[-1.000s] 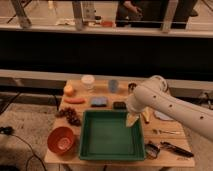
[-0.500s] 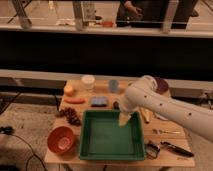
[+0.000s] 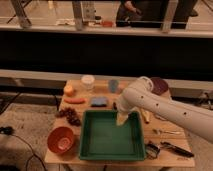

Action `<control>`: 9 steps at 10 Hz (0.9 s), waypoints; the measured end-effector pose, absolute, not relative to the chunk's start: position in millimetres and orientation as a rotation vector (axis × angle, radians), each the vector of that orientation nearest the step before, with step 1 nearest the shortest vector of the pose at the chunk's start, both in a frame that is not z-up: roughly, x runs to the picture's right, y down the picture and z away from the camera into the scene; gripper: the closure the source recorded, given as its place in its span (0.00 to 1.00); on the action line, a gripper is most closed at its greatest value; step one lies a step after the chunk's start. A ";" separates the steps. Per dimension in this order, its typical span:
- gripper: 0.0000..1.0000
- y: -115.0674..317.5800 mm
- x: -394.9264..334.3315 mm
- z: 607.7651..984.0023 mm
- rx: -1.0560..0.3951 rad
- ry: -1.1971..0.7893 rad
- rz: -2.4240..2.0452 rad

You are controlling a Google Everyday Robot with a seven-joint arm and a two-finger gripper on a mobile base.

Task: Place sponge in paper cup

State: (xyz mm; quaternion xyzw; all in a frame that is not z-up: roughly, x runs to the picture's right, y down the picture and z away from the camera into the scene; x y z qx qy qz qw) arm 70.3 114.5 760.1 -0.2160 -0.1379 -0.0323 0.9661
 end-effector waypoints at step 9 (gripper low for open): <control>0.20 88.3 5.4 770.1 -0.372 -0.350 -0.198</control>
